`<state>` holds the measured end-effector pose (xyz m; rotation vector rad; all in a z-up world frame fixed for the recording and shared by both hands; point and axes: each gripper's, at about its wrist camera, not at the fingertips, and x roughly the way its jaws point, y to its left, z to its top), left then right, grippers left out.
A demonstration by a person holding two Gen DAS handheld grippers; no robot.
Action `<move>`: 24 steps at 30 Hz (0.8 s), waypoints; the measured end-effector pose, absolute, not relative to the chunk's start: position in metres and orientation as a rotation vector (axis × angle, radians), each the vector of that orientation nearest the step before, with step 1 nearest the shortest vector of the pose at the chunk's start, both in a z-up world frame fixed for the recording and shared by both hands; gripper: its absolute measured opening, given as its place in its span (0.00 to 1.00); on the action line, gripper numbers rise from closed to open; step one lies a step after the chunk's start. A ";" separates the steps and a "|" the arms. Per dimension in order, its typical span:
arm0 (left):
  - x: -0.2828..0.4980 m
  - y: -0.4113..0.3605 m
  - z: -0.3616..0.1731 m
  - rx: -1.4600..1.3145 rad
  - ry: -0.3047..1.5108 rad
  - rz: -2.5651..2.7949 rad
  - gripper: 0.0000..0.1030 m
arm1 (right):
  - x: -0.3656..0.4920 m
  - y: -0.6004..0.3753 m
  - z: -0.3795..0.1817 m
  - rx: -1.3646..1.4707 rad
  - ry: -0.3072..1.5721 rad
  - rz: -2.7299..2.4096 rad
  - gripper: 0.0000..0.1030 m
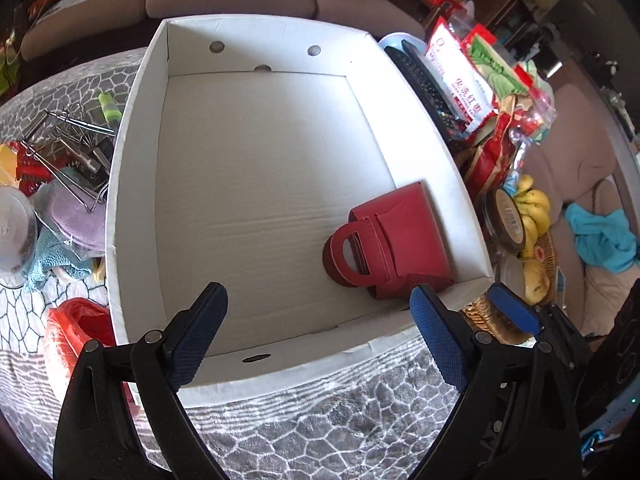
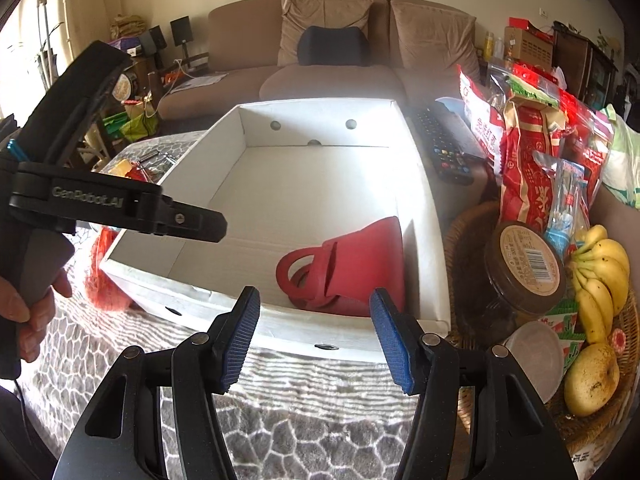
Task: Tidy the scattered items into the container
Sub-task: 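Withdraw the left tool from the tray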
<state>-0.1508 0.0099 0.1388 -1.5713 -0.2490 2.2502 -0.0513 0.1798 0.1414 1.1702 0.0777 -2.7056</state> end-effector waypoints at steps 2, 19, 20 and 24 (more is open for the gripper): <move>-0.143 0.004 0.141 -1.555 -0.244 2.269 0.89 | -0.051 0.176 0.139 1.176 0.083 -2.711 0.61; -0.071 -0.018 0.150 -1.429 -0.010 2.447 0.89 | -0.039 0.157 0.138 1.230 0.079 -2.726 0.63; -0.068 -0.020 0.150 -1.425 -0.006 2.452 0.89 | -0.037 0.155 0.139 1.231 0.081 -2.725 0.63; -0.051 -0.029 0.153 -1.401 0.004 2.474 0.89 | -0.033 0.146 0.145 1.225 0.083 -2.725 0.65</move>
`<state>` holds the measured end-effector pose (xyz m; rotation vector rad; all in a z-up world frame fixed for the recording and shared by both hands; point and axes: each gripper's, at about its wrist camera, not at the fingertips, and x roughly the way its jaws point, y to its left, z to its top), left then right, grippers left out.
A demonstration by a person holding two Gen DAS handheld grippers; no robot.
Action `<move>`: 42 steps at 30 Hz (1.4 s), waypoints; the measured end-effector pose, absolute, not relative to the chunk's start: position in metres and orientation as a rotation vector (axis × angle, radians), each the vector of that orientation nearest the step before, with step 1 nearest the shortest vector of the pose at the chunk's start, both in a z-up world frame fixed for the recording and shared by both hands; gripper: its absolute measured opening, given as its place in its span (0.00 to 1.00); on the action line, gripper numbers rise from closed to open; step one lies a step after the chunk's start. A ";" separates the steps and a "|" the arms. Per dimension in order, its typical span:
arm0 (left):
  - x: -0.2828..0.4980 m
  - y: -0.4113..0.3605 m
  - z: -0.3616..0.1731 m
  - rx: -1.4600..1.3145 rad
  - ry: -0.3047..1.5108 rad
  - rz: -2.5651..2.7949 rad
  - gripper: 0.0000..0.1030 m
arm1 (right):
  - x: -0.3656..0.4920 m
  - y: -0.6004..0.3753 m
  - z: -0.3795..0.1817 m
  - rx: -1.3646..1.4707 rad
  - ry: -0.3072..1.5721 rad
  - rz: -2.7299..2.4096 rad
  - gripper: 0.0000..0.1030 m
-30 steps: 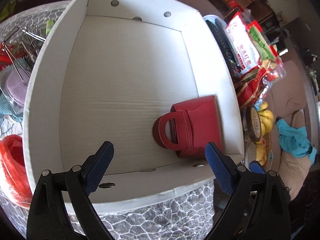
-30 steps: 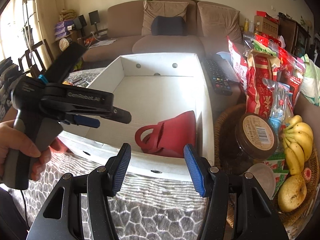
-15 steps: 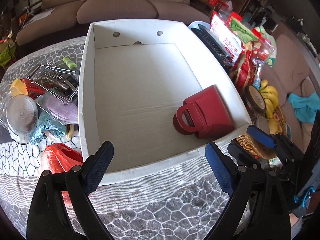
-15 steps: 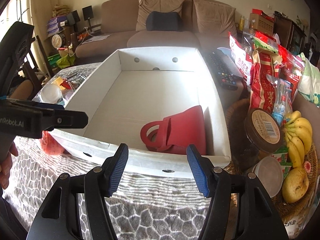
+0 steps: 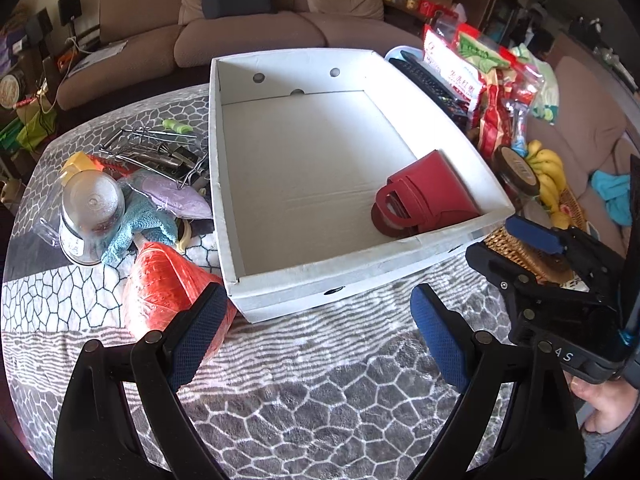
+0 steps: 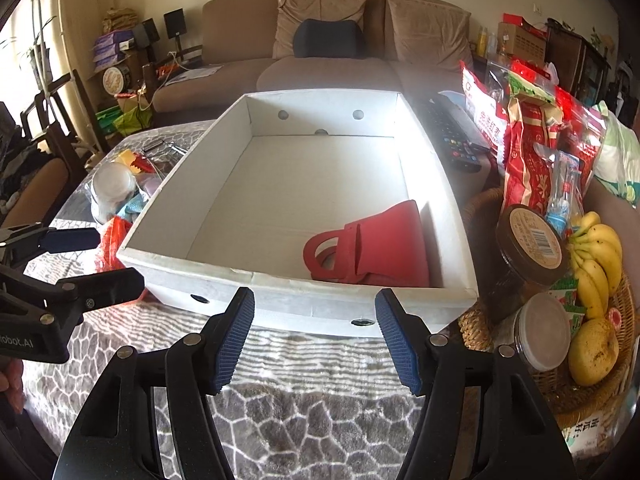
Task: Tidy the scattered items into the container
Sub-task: 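Withdraw the left tool from the tray, then reach the right tool to the red-orange twine ball and close on it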
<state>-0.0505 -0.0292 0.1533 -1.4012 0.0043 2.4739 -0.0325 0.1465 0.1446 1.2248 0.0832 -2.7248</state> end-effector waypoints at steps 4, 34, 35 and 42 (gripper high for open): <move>-0.033 -0.046 0.155 -1.391 -0.016 2.477 1.00 | -0.026 0.133 0.151 1.200 0.055 -2.690 0.85; 0.066 -0.255 0.137 -1.425 -0.495 2.619 1.00 | 0.034 -0.017 0.159 1.101 0.007 -2.504 1.00; 0.065 -0.256 0.131 -1.417 -0.536 2.600 1.00 | 0.032 -0.022 0.159 1.088 0.036 -2.486 1.00; 0.051 -0.292 0.098 -1.265 -0.960 2.500 1.00 | 0.006 -0.070 0.153 1.059 0.338 -2.316 1.00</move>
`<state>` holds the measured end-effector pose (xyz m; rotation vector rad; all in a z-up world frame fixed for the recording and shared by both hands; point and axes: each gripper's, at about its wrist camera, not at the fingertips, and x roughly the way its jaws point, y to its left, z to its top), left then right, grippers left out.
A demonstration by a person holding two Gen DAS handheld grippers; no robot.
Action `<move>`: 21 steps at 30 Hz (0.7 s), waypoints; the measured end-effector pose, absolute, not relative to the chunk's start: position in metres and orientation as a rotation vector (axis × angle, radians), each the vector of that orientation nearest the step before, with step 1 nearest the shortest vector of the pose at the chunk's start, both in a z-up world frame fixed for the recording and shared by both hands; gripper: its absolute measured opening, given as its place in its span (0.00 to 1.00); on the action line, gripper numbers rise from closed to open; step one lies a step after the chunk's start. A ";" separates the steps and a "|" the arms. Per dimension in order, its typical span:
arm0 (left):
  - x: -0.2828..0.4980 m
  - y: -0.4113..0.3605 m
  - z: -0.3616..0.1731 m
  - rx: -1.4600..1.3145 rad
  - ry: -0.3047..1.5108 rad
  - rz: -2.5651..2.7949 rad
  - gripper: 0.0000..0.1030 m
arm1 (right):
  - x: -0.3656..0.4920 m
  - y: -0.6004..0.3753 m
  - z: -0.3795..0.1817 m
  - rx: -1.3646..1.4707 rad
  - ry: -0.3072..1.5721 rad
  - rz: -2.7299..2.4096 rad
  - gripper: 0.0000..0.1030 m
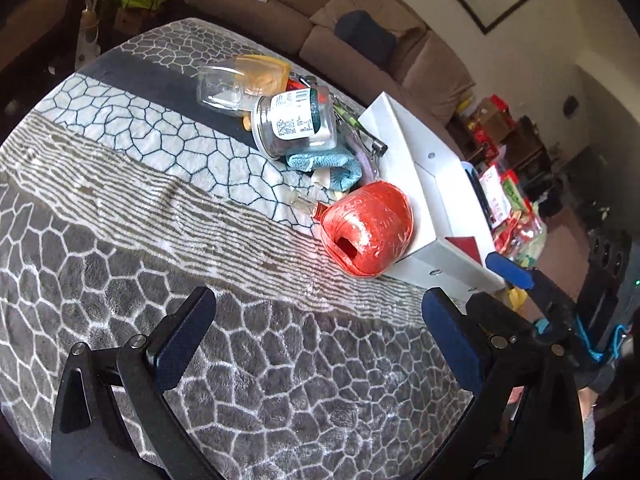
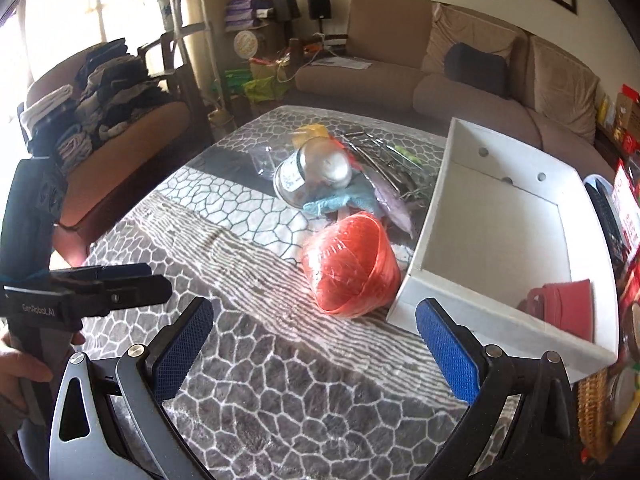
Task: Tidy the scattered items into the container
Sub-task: 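Reach the right tool to the red-orange twine ball and close on it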
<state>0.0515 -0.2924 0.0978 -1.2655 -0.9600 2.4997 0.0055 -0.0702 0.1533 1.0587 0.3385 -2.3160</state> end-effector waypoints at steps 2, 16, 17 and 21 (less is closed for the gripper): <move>0.044 -0.302 0.089 -1.256 -0.998 2.497 1.00 | -0.005 -0.086 0.145 1.068 0.495 -2.258 1.00; 0.019 -0.310 0.070 -1.293 -1.110 2.368 1.00 | -0.096 -0.135 0.087 1.286 0.796 -1.979 1.00; 0.019 -0.311 0.071 -1.285 -1.115 2.366 1.00 | -0.100 -0.138 0.081 1.306 0.816 -1.972 1.00; 0.019 -0.311 0.069 -1.295 -1.113 2.367 1.00 | -0.111 -0.144 0.060 1.396 0.848 -1.958 1.00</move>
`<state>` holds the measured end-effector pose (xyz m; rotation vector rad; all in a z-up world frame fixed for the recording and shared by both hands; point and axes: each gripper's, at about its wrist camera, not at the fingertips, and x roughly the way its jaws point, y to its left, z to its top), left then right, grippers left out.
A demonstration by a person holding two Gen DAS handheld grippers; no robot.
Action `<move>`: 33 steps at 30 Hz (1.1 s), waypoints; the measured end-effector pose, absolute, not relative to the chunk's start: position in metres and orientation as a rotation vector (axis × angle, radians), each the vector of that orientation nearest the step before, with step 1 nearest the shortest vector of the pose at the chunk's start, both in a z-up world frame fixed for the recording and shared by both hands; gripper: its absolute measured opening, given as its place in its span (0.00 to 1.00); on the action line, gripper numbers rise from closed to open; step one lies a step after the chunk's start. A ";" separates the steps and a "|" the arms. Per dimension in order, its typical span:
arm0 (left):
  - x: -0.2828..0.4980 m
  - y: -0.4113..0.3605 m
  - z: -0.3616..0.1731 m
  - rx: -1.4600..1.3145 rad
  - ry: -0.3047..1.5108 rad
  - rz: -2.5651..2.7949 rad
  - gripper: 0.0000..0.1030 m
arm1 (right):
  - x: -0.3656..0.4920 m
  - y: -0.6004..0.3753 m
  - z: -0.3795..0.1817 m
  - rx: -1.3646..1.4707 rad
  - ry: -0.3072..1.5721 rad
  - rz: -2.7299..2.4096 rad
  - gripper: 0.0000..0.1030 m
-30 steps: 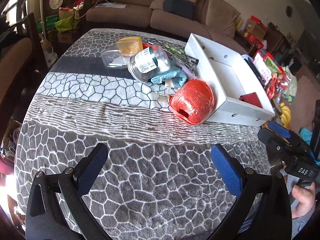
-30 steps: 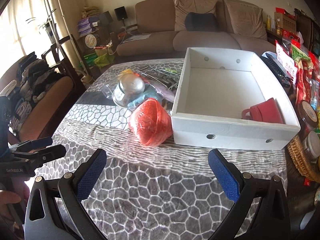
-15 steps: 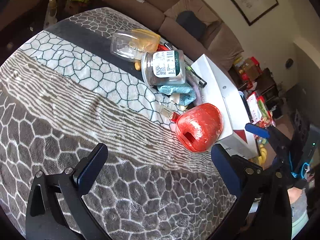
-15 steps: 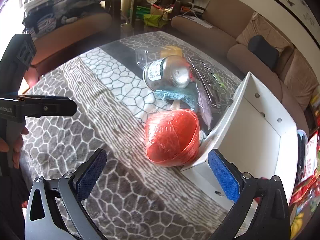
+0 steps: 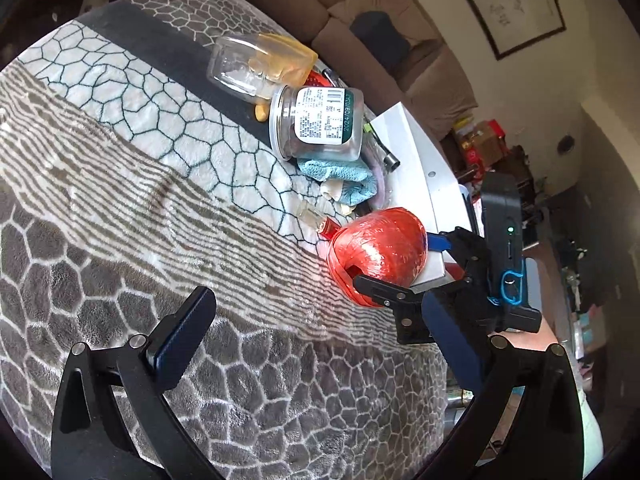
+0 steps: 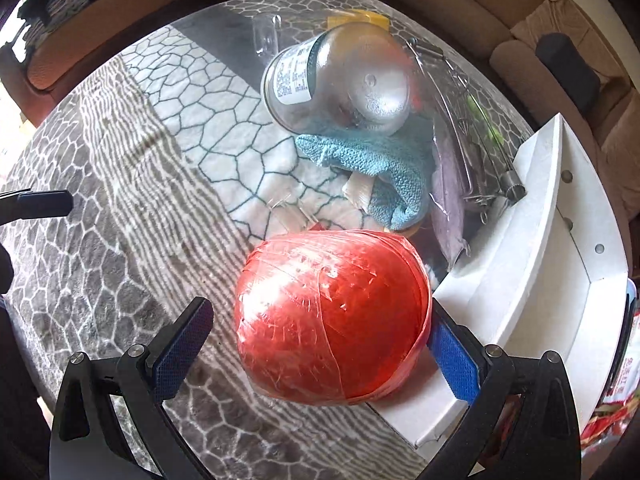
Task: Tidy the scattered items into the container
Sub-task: 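Reach the right tool to the red-orange twine ball and close on it, then lift the twine ball with the right tool and carry it over the tray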
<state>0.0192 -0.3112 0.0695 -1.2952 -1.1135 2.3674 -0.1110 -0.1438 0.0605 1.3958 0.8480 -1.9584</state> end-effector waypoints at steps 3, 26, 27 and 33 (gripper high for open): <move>0.017 -0.306 0.068 -1.316 -1.086 2.368 1.00 | -0.110 -0.145 0.053 1.428 0.845 -1.964 0.91; 0.041 -0.231 0.137 -0.900 -0.627 2.378 1.00 | -0.057 -0.057 0.135 1.308 -0.777 -1.762 0.80; 0.045 -0.227 0.141 -0.878 -0.583 2.406 1.00 | -0.054 -0.052 0.132 1.305 -0.834 -1.729 0.80; 0.054 -0.206 0.150 -0.861 -0.408 2.457 1.00 | -0.034 -0.039 0.112 1.317 -1.030 -1.575 0.79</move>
